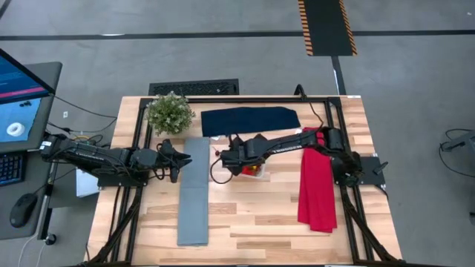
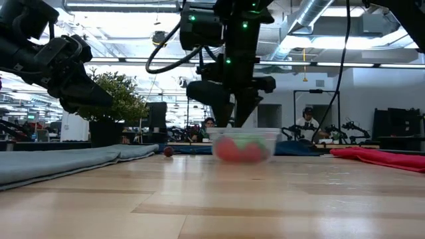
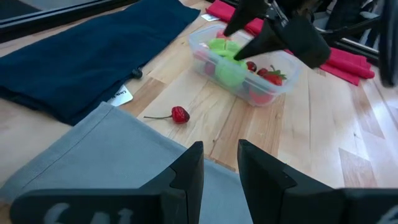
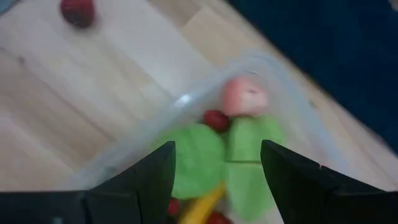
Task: Pick and placing Produce into tupperware
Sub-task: Put the red cherry into the transparent bin
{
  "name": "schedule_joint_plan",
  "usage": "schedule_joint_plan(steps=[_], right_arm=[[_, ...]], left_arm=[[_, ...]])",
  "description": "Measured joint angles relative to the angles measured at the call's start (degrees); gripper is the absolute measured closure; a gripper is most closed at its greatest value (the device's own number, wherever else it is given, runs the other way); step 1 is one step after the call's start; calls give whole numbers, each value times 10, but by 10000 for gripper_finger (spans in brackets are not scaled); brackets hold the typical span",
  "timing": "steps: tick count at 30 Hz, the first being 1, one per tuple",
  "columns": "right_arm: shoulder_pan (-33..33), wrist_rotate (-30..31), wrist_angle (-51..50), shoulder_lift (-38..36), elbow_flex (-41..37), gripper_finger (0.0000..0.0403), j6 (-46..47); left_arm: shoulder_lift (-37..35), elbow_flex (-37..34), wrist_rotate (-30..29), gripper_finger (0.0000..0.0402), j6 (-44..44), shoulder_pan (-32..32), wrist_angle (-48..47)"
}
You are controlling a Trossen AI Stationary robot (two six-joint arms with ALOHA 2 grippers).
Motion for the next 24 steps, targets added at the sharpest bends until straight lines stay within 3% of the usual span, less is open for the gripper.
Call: schedule_joint_plan(steps=[10, 16, 24], right_arm=[[-5, 42, 22, -2, 34, 143, -28], [0, -29, 143, 5, 36, 149, -90], [-7, -73, 126, 10, 21, 198, -75]], left_arm=[[0, 0, 0, 314, 0, 0, -1], [0, 0, 0, 314, 0, 0, -1], [0, 0, 4, 314, -1, 0, -1]])
